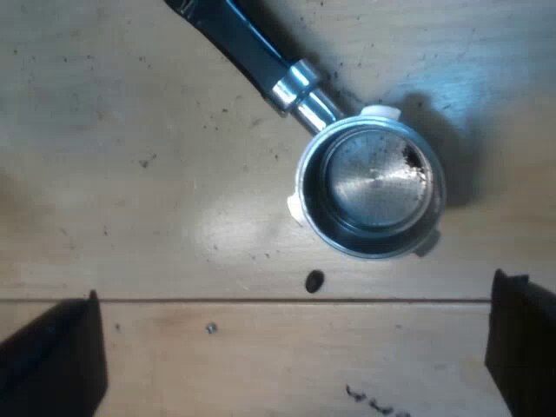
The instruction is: Put the handle in the coffee machine
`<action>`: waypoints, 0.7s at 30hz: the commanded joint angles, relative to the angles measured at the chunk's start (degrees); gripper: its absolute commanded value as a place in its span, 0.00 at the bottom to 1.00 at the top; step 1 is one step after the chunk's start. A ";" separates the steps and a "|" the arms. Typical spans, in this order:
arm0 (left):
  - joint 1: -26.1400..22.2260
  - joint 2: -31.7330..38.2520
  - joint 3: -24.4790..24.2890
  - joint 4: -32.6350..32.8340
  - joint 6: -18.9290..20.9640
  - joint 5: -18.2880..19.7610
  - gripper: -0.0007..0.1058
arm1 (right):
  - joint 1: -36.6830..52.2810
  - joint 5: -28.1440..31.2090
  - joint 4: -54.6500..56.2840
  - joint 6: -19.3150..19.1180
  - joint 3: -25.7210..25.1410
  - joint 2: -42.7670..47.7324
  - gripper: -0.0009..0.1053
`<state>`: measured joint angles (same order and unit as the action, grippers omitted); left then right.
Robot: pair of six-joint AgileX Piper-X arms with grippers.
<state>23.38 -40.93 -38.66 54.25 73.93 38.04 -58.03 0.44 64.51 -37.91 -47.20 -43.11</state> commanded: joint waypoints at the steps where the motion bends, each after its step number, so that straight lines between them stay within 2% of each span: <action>1: 0.28 -0.56 -0.34 -1.78 0.22 0.63 0.77 | -3.92 5.67 -0.28 9.38 -0.55 -1.85 0.94; 2: 0.28 -0.80 -0.34 -1.85 -0.31 1.29 0.77 | -5.14 6.56 -0.03 13.57 -0.45 -2.62 0.96; 3: 0.28 -0.86 -0.34 -1.83 -0.78 1.74 0.77 | -5.48 6.74 0.14 14.80 -0.45 -3.02 0.96; 5: 0.28 -1.23 -0.34 -1.83 -2.16 3.21 0.77 | -6.68 8.79 1.06 21.81 -0.45 -4.36 0.96; 9: 0.28 -1.69 -0.34 -1.83 -2.58 3.94 0.77 | -6.90 9.81 1.36 29.37 -0.45 -6.24 0.96; 11: 0.28 -1.67 -0.34 -1.83 -3.60 5.81 0.77 | -6.90 10.00 1.36 33.77 -0.32 -7.51 0.96; 17: 1.19 -1.67 -0.34 -1.83 -3.59 6.95 0.77 | -6.90 9.65 1.22 40.91 2.00 -10.29 0.96; 21: 3.37 -1.67 -0.34 -1.83 -3.59 6.95 0.77 | -6.90 9.79 0.65 42.84 4.23 -10.90 0.96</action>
<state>26.17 -42.69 -38.66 53.05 70.33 44.02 -64.85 10.09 64.59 3.95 -43.29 -54.00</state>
